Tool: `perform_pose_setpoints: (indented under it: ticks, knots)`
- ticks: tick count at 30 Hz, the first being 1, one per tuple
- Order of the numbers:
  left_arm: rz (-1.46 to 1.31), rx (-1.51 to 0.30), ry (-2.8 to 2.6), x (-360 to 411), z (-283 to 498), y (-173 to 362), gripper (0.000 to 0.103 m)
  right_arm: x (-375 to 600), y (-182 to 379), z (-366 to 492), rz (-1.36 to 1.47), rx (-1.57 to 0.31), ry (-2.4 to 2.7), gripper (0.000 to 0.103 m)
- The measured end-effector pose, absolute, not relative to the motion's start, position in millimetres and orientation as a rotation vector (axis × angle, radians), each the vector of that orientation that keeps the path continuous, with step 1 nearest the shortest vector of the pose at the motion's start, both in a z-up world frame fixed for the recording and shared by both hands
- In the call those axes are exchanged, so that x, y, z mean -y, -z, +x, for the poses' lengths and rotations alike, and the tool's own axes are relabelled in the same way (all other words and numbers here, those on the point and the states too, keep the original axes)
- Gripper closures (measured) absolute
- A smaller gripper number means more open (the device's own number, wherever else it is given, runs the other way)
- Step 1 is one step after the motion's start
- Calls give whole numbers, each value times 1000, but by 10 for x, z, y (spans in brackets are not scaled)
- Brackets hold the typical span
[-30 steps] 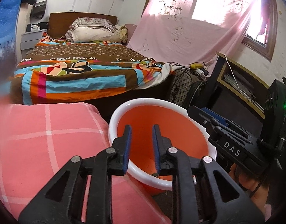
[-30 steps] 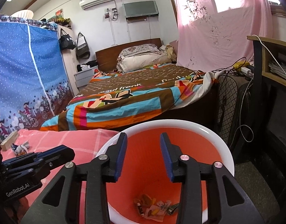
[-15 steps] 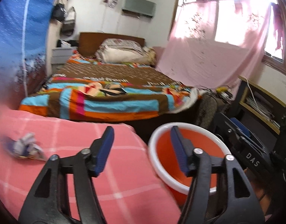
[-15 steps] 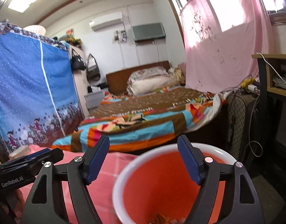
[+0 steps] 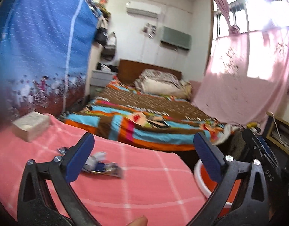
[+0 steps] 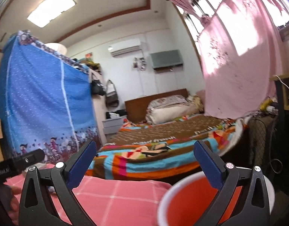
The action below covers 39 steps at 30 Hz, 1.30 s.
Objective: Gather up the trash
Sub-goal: 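Move both tools back over the blue wrapper on the bedspread, then grasp the grey glove with the left tool while the right tool grasps the blue wrapper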
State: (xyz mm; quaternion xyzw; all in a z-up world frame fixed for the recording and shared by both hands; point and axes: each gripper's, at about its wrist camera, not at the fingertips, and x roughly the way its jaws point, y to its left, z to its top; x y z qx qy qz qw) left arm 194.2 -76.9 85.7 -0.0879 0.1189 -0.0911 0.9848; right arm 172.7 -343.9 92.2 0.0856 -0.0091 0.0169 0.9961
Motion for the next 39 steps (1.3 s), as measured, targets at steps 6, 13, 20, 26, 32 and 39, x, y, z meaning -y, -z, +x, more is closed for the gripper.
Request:
perform_pose_setpoints:
  ticks: [6,13,20,26,32,39]
  knots:
    - [-180,-173,77,284,1815,-833,0,3067,-933,1700,118,74,-122,0]
    - [-115,-132,-6,-164,1789,-796,0,2710,-852,1867,54,50,-204,0]
    - [-101,-200,-26,-429,1998,-686,0,2341,-737,2139,-32,-27,-262,0]
    - [-90,-307,12,-448,2228,-522,0,2180,-643,2406,-77,-172,-274,0]
    - [-102,-459,77,-368,2567,-395,23,2131,-525,2712,-64,-347,-332,0]
    - [-96,-645,242,-117,2896,-237,58,2107,-402,2933,-46,-493,-374,30]
